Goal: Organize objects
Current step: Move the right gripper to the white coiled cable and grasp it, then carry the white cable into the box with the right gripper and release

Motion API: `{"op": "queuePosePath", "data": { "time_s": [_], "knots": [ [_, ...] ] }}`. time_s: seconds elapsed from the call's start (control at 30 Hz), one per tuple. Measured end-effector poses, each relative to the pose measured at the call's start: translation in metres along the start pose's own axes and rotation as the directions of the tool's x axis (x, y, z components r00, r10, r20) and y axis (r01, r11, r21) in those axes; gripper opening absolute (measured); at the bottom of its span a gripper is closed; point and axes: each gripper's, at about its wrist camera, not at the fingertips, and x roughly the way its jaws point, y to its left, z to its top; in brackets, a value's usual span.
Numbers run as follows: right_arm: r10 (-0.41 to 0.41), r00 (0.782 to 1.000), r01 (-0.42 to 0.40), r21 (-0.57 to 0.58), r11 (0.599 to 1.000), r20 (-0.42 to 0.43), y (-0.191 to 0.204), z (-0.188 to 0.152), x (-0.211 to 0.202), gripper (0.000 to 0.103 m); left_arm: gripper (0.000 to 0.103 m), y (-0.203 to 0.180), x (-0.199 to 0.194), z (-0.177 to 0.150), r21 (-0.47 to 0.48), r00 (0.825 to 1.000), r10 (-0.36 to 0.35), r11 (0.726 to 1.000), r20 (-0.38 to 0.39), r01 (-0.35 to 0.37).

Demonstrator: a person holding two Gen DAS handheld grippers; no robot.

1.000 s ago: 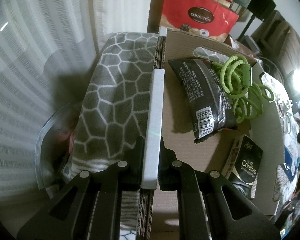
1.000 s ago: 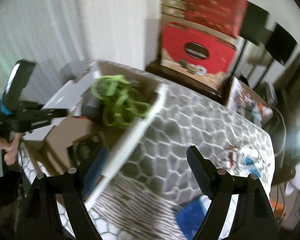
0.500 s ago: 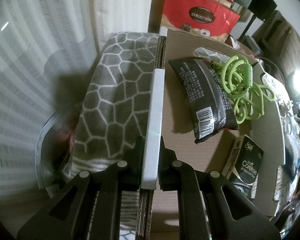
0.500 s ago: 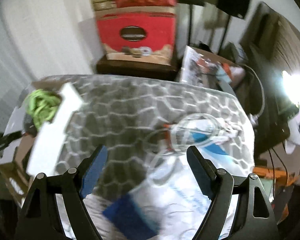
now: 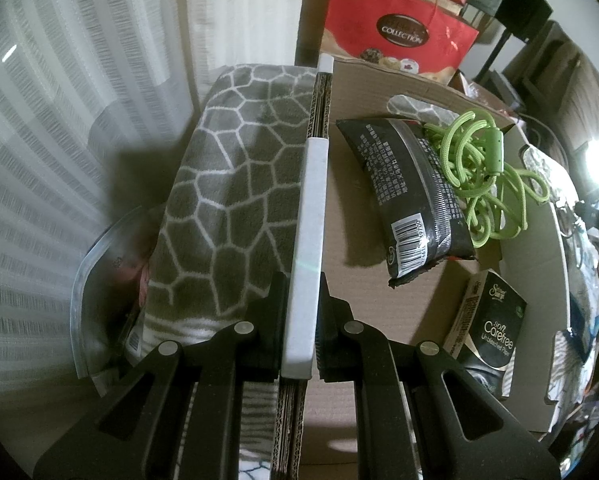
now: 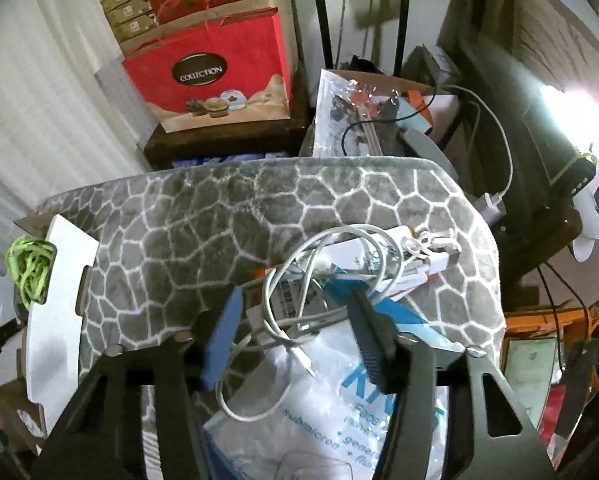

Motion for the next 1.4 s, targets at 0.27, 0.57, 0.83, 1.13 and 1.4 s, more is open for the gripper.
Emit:
{"op": "queuePosePath", "data": {
  "time_s": [0.27, 0.57, 0.83, 1.13, 1.4],
  "knots": [
    [-0.014, 0.999, 0.014, 0.003, 1.000, -0.033, 0.007, 0.004, 0.022, 0.046, 0.012, -0.001, 0.000, 0.000, 0.000, 1.000, 0.001, 1.000, 0.001, -0.001],
    [-0.092, 0.995, 0.090, -0.044, 0.995, -0.033, 0.014, 0.004, 0.029, 0.029, 0.012, 0.000, 0.000, 0.000, 0.000, 1.000, 0.002, 1.000, 0.001, -0.002],
    [-0.043, 0.999, 0.042, -0.033, 0.999, -0.013, 0.014, 0.000, 0.022, 0.009, 0.012, -0.001, 0.000, 0.000, -0.001, 1.000, 0.000, 1.000, 0.000, 0.000],
    [0.030, 0.997, -0.028, -0.026, 0.999, 0.064, 0.019, 0.006, -0.023, 0.006, 0.012, -0.001, 0.001, 0.000, -0.003, 1.000, 0.000, 1.000, -0.001, 0.000],
    [0.091, 0.989, -0.080, -0.090, 0.993, 0.117, 0.048, 0.004, -0.065, 0.006, 0.012, -0.003, 0.001, 0.001, -0.003, 1.000, 0.003, 1.000, -0.003, -0.003]
  ]
}}
